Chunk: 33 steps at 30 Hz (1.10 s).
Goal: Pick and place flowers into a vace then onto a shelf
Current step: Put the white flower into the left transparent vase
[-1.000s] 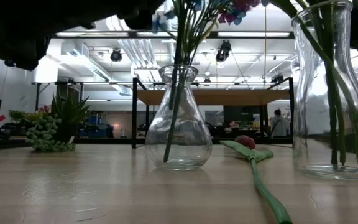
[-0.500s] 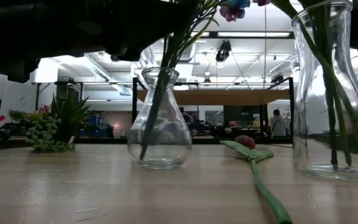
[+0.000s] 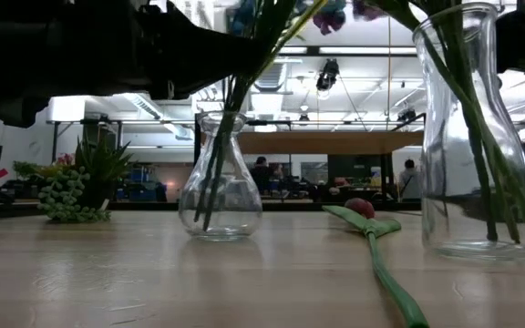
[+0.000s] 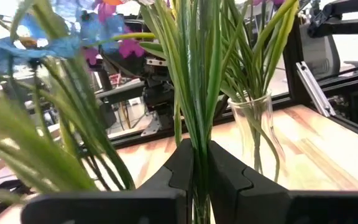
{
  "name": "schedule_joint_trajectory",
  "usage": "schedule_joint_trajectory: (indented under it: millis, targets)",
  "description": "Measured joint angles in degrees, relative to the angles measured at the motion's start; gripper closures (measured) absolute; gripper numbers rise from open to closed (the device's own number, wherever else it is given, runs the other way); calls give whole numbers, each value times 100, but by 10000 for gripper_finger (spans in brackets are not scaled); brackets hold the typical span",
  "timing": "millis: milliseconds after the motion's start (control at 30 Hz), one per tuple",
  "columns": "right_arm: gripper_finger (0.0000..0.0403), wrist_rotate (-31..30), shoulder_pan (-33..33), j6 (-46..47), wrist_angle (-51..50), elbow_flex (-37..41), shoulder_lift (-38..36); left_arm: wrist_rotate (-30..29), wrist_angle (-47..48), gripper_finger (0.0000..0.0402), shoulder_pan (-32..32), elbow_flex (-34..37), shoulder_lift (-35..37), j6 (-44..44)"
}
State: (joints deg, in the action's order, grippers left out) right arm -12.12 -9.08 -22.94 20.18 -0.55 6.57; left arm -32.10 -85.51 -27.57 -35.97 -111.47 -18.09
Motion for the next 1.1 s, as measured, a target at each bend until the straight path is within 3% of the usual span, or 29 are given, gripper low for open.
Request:
schedule_joint_trajectory:
  millis: [533,667,967,1100]
  targets:
    - [394,1,0,-1,0,-1,0,31,55,378,-2,-166,8,235]
    - [394,2,0,-1,0,-1,0,39,53,345,-2,-166,8,424]
    - [394,2,-1,0,0,-1,1,42,45,227,-15,-162,117,534]
    - [394,2,0,0,-2,-1,0,42,208,196,-63,-160,354,525]
